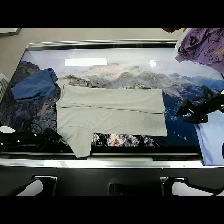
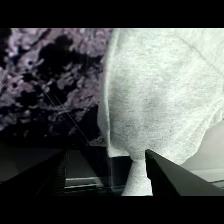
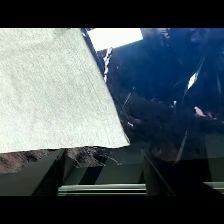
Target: Fold the clothes and pants, and hang the long-sleeved shirts on hangers.
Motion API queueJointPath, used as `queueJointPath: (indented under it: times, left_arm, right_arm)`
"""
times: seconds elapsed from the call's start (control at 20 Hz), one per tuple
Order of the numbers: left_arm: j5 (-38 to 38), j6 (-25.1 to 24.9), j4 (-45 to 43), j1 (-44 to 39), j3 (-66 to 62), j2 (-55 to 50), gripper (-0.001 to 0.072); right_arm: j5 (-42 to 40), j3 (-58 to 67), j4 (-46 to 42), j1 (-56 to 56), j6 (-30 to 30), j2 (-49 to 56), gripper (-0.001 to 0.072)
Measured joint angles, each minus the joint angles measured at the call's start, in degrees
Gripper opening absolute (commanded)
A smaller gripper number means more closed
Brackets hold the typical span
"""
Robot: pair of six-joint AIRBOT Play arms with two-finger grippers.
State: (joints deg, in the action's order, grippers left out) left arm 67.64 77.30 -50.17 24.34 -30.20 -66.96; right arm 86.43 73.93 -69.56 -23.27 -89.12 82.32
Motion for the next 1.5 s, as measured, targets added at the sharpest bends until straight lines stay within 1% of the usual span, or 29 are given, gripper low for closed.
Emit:
queueJointPath:
  times: [0.1, 0.15, 0.2, 0.3, 0.35, 0.4, 0.75, 0.8, 0.85, 1.0, 1.15, 1.3, 1.45, 1.5]
  left_arm:
    - [-1.22, 0.79, 0.52, -1.31, 0.61, -0.22, 0.0494]
    - [-1.57, 1.14, 0.98, -1.92, 0.79, -0.52, 0.0423]
    - [-1.97, 1.4, 1.18, -2.49, 0.96, -1.05, 0.0317]
    - [-3.13, 2.25, 1.18, -3.5, 1.16, -2.34, 0.0147]
    - [-3.52, 2.51, 1.18, -3.85, 1.22, -2.86, 0.0044]
    - [-3.96, 2.75, 1.11, -4.11, 1.27, -3.3, 0.0022]
    - [-4.87, 3.67, 1.62, -4.72, 1.25, -4.04, 0.0022]
    - [-4.94, 3.67, 1.62, -4.74, 1.25, -4.07, 0.0022]
    - [-5.01, 3.67, 1.6, -4.74, 1.25, -4.09, 0.0022]
    - [-5.07, 3.67, 1.51, -4.74, 1.25, -4.09, 0.0022]
    - [-5.14, 3.69, 1.27, -4.74, 1.25, -4.09, 0.0022]
    - [-5.18, 3.72, 1.27, -4.74, 1.25, -4.11, 0.0022]
    - [-5.18, 3.72, 1.29, -4.74, 1.25, -4.11, 0.0022]
    - [-5.16, 3.72, 1.29, -4.74, 1.25, -4.11, 0.0022]
  right_arm:
    - [-0.2, -0.17, 0.11, -0.02, -0.02, -0.48, 0.055]
    - [-0.15, -0.26, 0.11, -0.02, -0.02, -0.66, 0.055]
    - [-0.17, -0.28, 0.13, -0.02, -0.02, -0.74, 0.0549]
    - [-0.13, -0.35, 0.13, -0.02, -0.04, -0.87, 0.0549]
    - [-0.09, -0.35, 0.13, -0.02, -0.04, -0.92, 0.0549]
    - [0.07, -0.35, 0.13, -0.02, -0.07, -0.96, 0.055]
    - [1.16, -1.33, -1.4, -0.13, -0.15, -1.46, 0.0563]
    - [1.16, -2.62, -1.53, -0.13, 0.22, -1.46, 0.0586]
    - [1.11, -4.35, -1.57, -0.13, 0.57, -1.46, 0.0624]
    - [-0.59, -11.8, -0.83, -0.13, 2.23, -1.46, 0.0618]
    - [-4.15, -18.45, 1.16, -0.13, 4.37, -1.4, 0.0617]
    - [-7.89, -22.1, 4.44, -0.13, 6.47, -0.59, 0.0612]
    - [-10.34, -23.47, 7.56, -0.15, 7.74, 0.57, 0.0543]
    - [-11.15, -23.71, 8.57, -0.17, 8.13, 0.83, 0.0539]
